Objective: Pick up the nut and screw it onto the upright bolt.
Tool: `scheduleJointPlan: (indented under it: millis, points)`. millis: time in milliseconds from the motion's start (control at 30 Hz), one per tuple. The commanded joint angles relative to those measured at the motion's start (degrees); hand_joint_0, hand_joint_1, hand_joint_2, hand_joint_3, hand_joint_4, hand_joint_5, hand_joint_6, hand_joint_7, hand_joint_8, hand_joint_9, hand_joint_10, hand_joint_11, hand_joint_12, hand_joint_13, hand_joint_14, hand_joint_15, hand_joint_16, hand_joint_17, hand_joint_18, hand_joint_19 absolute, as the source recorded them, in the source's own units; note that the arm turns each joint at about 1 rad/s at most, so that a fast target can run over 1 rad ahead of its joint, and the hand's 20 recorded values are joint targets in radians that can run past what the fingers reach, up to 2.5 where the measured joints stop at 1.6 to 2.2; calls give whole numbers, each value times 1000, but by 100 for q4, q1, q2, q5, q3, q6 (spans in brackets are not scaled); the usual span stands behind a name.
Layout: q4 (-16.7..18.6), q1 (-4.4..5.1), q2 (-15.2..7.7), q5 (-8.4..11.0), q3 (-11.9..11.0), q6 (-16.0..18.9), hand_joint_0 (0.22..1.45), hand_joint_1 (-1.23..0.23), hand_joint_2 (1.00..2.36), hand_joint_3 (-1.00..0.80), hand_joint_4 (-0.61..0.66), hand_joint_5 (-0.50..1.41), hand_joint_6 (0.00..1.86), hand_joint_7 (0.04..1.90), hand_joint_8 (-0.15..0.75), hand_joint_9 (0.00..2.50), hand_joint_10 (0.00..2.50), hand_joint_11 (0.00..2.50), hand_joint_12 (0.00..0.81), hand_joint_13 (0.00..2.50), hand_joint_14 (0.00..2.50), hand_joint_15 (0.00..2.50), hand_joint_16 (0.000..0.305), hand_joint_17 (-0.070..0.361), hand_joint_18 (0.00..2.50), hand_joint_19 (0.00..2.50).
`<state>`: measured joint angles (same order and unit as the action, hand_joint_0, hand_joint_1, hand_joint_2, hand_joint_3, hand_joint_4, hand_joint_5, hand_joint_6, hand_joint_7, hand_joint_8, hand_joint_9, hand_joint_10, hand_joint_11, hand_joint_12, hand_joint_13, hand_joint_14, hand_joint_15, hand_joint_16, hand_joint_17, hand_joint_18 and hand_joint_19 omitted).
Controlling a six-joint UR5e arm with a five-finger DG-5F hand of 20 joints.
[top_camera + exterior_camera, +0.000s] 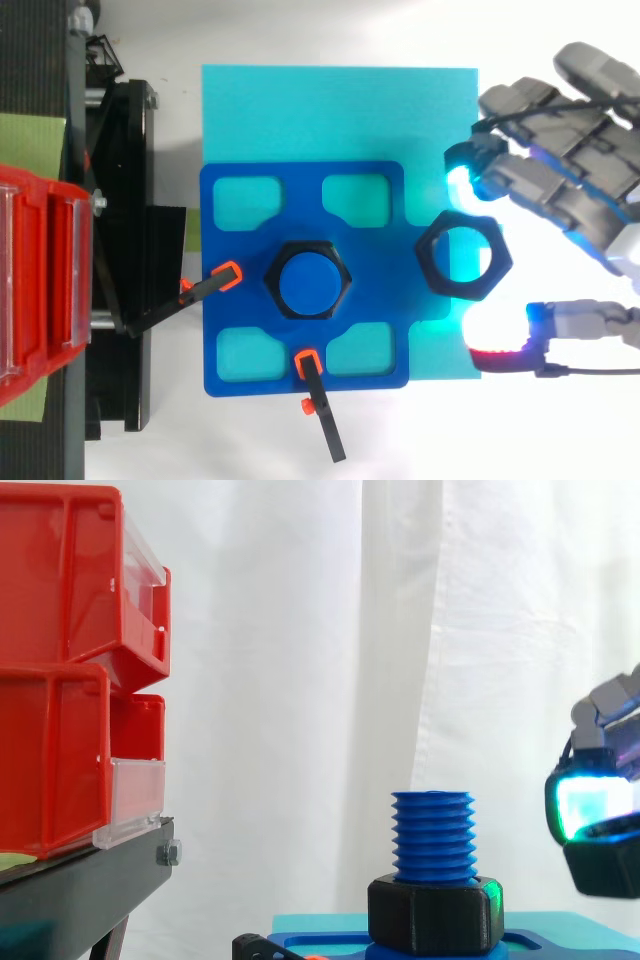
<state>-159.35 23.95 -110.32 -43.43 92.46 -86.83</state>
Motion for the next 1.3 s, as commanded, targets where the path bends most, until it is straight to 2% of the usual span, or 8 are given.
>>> scheduleJointPlan:
  millis: [0,267,400,433,600,733,833,1267]
  points:
    - [-254,-101,213,-183,0,-1,510,-612,1000,-500,312,-173,561,1097,274,531,0,0,294,597,0,0,33,74,369,0]
    - [-202,-329,327,-464,-149,-18,509,-611,1000,-500,313,-173,560,1103,274,531,0,0,294,599,0,0,33,74,372,0]
    - [-131,-452,318,-913,-545,-168,508,-609,1000,-500,307,-173,561,1103,274,531,0,0,295,601,0,0,33,74,375,0]
    - [211,-540,283,-1352,-562,-176,509,-609,1000,-500,312,-173,560,1104,275,530,0,0,295,602,0,0,33,75,376,0]
    - [651,-628,90,-1651,-633,-185,508,-606,1000,-500,312,-173,560,1103,274,528,0,0,296,604,0,0,33,75,381,7]
    - [660,-663,-156,-1915,-817,-168,508,-605,1000,-500,309,-173,560,1108,274,527,0,0,296,605,0,0,33,75,383,6]
    - [704,-690,-271,-2029,-853,-97,508,-606,1000,-500,306,-173,560,1104,274,528,0,0,296,607,0,0,33,75,384,5]
    - [721,-742,-359,-2082,-844,-9,507,-608,1000,-500,308,-173,559,1107,275,530,0,0,293,611,0,0,33,75,388,2]
